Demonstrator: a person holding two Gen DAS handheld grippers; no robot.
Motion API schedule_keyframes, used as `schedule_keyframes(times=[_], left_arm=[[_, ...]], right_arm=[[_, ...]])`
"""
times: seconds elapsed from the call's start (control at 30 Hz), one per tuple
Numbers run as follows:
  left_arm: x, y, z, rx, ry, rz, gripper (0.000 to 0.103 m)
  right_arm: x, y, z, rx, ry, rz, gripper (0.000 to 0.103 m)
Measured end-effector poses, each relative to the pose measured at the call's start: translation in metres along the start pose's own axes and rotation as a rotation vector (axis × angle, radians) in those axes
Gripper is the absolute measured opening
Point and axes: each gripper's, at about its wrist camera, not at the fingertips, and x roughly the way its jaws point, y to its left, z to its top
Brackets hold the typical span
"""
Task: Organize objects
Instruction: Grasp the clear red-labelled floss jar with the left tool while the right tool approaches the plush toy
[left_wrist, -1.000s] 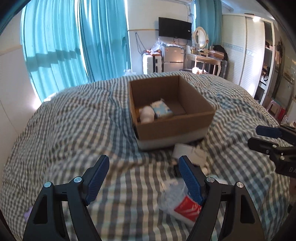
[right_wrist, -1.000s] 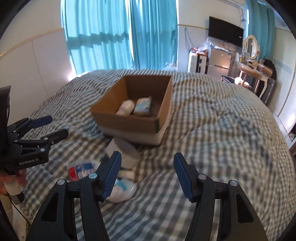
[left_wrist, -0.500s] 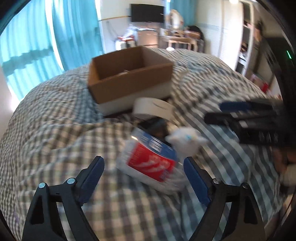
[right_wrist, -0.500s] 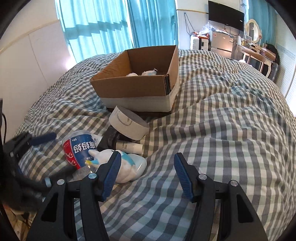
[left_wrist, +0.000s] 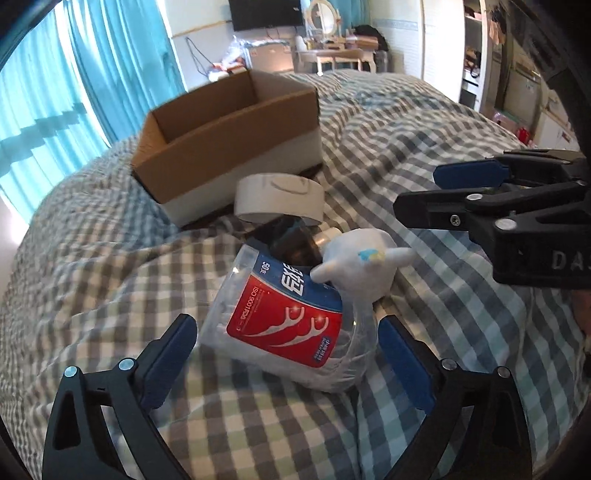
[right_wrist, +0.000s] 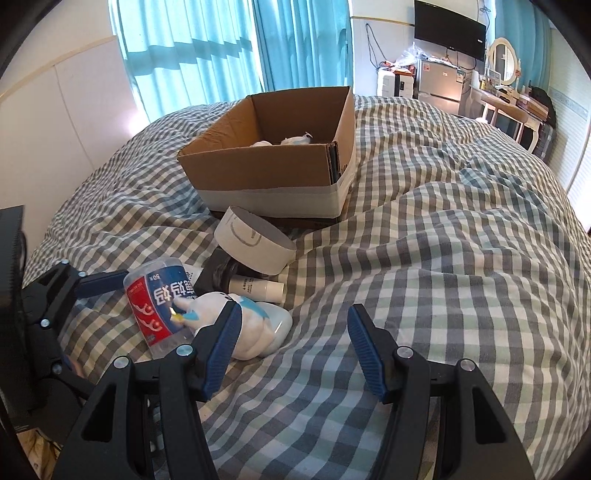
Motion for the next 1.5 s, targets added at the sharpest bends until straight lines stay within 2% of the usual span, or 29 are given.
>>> schedule_keyframes(times=[0.27, 0.43, 0.5, 0.63, 0.7, 0.77, 0.87, 1.03, 1.2, 1.3, 1.5], left_arm=[[0.017, 0.005, 0.006, -0.037, 0.056, -0.039, 0.103], [0.029, 0.022, 0.012, -0.128, 0.091, -0.106, 0.103], [0.033, 0.029, 0.014, -0.169, 0.105, -0.134, 0.103], [0.041, 0.029, 0.016, -0.182, 0.132, -0.157, 0.103], [0.05, 0.025, 0.016, -0.167, 0.176, -0.124, 0.103], [0.052, 0.021, 0.014, -0.152, 0.177, -0.113, 0.103], [0.043, 0.02, 0.012, -0.149, 0.142, -0.101, 0.098], [0.008, 0.033, 0.006, -0.22, 0.044, -0.079, 0.095], [-0.02, 0.055, 0.008, -0.27, -0.017, 0.019, 0.095], [-0.032, 0.074, 0.008, -0.295, -0.04, 0.079, 0.094], [-0.04, 0.092, 0.003, -0.321, -0.055, 0.122, 0.094]], right_arm=[[0.003, -0.002, 0.0, 0.013, 0.007, -0.006, 0.06], [0.003, -0.002, 0.0, 0.013, 0.01, -0.011, 0.06], [0.003, -0.002, -0.001, 0.015, 0.008, -0.014, 0.063], [0.003, -0.003, -0.001, 0.021, 0.005, -0.013, 0.065], [0.003, -0.003, -0.002, 0.022, 0.005, -0.012, 0.065], [0.002, -0.005, -0.002, 0.027, 0.003, -0.007, 0.065], [0.001, -0.006, -0.002, 0.031, -0.004, 0.002, 0.065], [-0.005, -0.003, -0.001, 0.022, -0.031, 0.018, 0.065], [-0.01, 0.006, 0.0, -0.009, -0.056, 0.049, 0.065], [-0.005, 0.013, -0.001, -0.036, -0.04, 0.052, 0.065], [0.017, 0.043, -0.002, -0.15, 0.033, 0.046, 0.065]])
